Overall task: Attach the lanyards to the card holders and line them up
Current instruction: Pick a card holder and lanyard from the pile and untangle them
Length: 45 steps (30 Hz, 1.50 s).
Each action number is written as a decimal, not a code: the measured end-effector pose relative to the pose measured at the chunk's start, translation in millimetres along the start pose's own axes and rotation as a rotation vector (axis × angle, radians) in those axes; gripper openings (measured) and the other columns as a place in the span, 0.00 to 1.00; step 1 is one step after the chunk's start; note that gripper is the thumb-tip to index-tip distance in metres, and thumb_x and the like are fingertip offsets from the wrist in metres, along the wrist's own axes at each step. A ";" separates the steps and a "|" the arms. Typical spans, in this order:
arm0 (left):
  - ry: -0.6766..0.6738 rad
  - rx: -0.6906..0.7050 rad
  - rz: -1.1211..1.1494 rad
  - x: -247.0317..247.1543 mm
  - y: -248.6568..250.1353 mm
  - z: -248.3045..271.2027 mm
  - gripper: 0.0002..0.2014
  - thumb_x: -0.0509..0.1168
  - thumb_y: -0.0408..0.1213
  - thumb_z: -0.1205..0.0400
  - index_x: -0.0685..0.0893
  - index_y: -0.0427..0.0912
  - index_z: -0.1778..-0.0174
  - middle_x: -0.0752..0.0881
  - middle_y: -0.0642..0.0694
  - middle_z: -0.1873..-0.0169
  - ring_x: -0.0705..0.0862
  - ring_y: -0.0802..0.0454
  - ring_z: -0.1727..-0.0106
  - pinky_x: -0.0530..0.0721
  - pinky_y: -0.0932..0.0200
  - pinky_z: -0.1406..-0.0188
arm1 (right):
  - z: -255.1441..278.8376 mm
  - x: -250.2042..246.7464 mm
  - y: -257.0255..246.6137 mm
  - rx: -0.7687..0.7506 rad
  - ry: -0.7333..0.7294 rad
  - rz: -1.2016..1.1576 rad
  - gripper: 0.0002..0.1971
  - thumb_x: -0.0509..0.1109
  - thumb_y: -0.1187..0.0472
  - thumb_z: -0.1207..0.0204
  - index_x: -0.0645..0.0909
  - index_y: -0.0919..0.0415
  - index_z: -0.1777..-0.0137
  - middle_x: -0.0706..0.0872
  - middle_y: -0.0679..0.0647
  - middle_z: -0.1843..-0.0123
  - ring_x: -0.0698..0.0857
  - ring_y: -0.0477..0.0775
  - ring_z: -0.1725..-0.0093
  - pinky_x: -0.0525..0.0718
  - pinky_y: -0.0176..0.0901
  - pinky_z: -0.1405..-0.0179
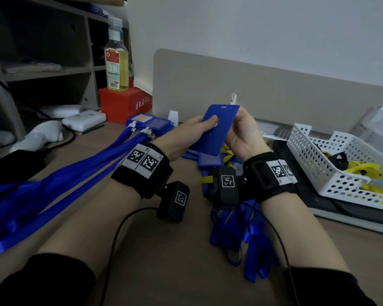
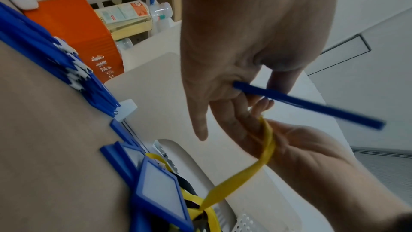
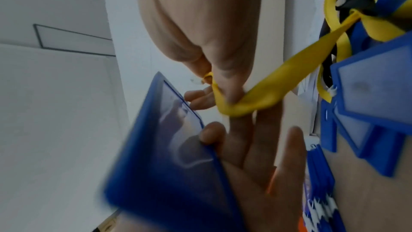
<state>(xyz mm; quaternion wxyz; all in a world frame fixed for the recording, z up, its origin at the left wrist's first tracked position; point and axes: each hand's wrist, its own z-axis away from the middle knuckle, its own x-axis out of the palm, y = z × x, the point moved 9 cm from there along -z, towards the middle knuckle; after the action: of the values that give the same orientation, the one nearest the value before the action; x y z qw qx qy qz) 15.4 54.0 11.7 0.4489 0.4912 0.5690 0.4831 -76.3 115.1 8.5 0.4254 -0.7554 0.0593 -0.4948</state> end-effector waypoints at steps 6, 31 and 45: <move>0.055 0.036 0.064 -16.8 13.1 4.5 0.19 0.58 0.46 0.13 0.78 0.37 0.33 0.85 0.48 0.55 0.86 0.55 0.58 0.86 0.62 0.64 | -4.1 -29.1 -17.2 -0.101 0.229 -0.005 0.12 0.47 0.69 0.14 0.69 0.54 0.50 0.65 0.47 0.80 0.63 0.43 0.85 0.61 0.30 0.89; 0.171 0.150 0.395 -43.4 28.2 -1.0 0.13 0.60 0.43 0.13 0.79 0.37 0.39 0.83 0.48 0.60 0.85 0.54 0.60 0.84 0.59 0.57 | 38.5 23.0 45.5 0.192 -0.277 0.996 0.08 0.62 0.67 0.16 0.80 0.60 0.55 0.79 0.53 0.69 0.77 0.37 0.79 0.72 0.25 0.81; 0.127 0.154 0.397 -21.4 26.4 -12.6 0.10 0.59 0.43 0.13 0.80 0.40 0.46 0.83 0.45 0.58 0.84 0.53 0.60 0.83 0.60 0.60 | 41.9 -0.8 24.9 0.198 -0.144 0.889 0.12 0.66 0.62 0.19 0.78 0.53 0.65 0.70 0.44 0.77 0.67 0.42 0.79 0.63 0.32 0.80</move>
<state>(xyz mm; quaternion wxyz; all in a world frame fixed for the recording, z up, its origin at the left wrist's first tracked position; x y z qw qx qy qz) 8.7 32.7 40.3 0.2694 0.5950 0.5236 0.5471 -35.0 124.4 -15.8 0.6695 -0.6448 0.3005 -0.2140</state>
